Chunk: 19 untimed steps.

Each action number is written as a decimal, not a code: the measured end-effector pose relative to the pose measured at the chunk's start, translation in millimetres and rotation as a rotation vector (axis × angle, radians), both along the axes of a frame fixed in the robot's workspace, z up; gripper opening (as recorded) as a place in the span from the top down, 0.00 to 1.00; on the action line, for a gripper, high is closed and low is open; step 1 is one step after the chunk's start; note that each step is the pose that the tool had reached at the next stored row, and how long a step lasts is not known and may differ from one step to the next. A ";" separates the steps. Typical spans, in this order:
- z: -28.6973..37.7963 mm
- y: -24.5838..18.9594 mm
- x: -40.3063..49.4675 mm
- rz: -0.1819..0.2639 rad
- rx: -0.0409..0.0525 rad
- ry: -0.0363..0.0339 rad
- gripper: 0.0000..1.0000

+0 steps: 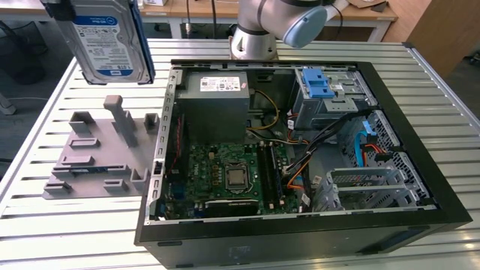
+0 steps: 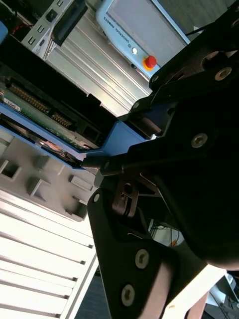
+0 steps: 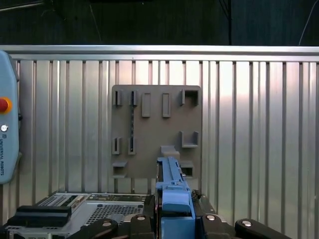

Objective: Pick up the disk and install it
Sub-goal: 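Pick up the disk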

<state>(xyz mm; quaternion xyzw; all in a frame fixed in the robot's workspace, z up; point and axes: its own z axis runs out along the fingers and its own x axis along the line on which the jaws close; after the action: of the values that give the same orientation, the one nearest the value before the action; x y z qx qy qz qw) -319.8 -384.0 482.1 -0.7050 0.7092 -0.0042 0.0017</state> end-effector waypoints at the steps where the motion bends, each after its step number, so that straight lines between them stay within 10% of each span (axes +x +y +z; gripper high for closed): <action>1: 0.0 -0.8 3.6 0.000 0.0000 0.0001 0.64; 19: -0.1 -8.9 43.5 0.000 0.0001 0.0000 0.64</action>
<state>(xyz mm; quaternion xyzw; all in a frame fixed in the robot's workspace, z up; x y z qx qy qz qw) -276.4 -392.9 482.0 -0.7050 0.7092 -0.0042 0.0018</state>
